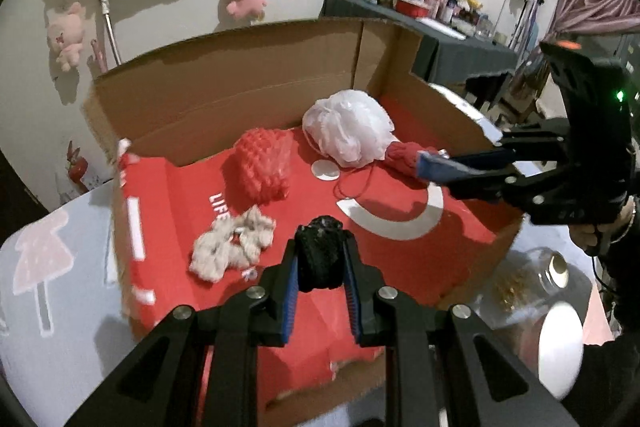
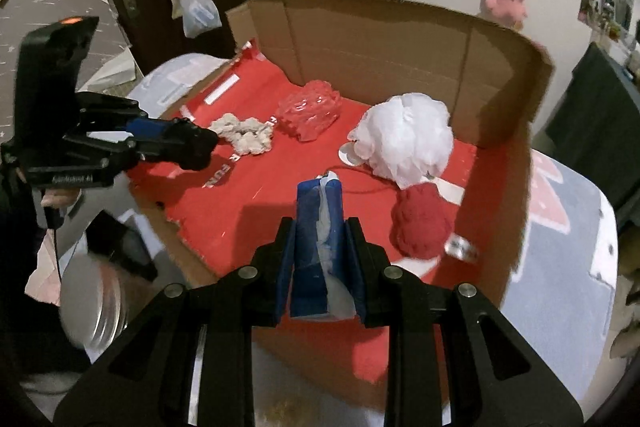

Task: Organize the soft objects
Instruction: 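Carry the black fuzzy item and blue packet into the cardboard box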

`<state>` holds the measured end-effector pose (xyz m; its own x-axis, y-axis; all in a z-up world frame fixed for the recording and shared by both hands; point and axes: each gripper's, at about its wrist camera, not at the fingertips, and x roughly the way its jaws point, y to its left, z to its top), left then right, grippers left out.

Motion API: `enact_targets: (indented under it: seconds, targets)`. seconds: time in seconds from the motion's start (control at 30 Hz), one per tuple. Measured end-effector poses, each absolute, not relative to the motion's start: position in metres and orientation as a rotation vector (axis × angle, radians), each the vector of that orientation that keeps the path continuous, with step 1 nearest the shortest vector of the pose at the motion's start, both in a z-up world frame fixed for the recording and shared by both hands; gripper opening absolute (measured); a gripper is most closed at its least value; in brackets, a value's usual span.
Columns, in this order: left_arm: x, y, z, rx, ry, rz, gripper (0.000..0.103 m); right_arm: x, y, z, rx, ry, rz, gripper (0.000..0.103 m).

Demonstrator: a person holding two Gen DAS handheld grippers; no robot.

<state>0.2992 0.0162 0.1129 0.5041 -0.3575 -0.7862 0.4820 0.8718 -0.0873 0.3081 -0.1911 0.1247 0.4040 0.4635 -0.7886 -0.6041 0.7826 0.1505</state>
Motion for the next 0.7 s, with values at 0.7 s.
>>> enact_targets:
  seconds: [0.7]
  targets:
    - [0.371,-0.022,0.068,0.240,1.037,-0.454,0.022,0.388,-0.149,0.070,-0.178,1.173,0.570,0.024]
